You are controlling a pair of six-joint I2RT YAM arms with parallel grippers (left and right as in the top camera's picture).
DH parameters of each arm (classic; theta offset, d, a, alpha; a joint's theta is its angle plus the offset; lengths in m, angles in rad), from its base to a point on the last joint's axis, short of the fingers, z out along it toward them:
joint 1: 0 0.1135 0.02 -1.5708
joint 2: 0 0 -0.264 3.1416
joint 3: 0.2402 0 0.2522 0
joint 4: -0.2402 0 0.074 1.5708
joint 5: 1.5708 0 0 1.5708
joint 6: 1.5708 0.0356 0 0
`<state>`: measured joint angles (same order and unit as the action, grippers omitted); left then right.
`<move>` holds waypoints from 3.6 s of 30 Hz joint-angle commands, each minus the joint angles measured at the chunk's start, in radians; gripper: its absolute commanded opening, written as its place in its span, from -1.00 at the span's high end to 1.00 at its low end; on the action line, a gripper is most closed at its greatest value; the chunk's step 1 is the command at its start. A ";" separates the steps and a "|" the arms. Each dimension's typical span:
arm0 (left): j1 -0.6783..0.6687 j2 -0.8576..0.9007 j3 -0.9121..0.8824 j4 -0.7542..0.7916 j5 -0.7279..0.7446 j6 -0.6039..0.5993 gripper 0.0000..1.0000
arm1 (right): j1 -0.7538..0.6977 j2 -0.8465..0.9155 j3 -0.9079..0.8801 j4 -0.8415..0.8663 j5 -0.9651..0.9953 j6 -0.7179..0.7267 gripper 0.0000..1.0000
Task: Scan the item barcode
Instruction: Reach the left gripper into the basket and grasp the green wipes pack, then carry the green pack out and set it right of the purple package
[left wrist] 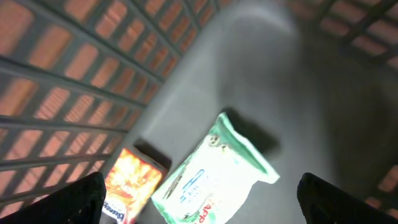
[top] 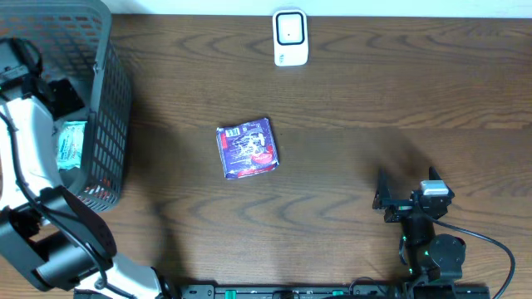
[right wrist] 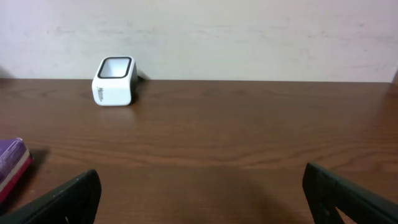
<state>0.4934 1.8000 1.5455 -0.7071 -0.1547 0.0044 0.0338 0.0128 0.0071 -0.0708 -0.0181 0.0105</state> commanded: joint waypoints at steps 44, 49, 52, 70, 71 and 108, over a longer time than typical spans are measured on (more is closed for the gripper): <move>0.027 -0.326 0.027 0.091 0.236 -0.366 0.86 | -0.004 -0.004 -0.002 -0.004 0.006 0.003 -0.99; 0.000 -0.523 0.027 0.161 0.444 -0.534 0.85 | -0.004 -0.004 -0.002 -0.004 0.006 0.003 -0.99; -0.098 -0.575 0.027 0.174 0.533 -0.534 0.86 | -0.004 -0.004 -0.002 -0.004 0.006 0.003 -0.98; -0.869 -0.156 0.014 -0.036 0.473 -0.301 0.85 | -0.004 -0.004 -0.002 -0.004 0.006 0.003 -0.99; -0.883 -0.127 0.014 -0.025 0.473 -0.301 0.85 | -0.004 -0.004 -0.002 -0.004 0.006 0.003 -0.99; -0.400 -0.451 0.055 0.201 0.482 -0.267 -0.37 | -0.004 -0.004 -0.002 -0.004 0.006 0.003 -0.98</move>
<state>-0.0429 1.4246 1.5791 -0.5137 0.3347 -0.2920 0.0338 0.0128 0.0071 -0.0708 -0.0181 0.0105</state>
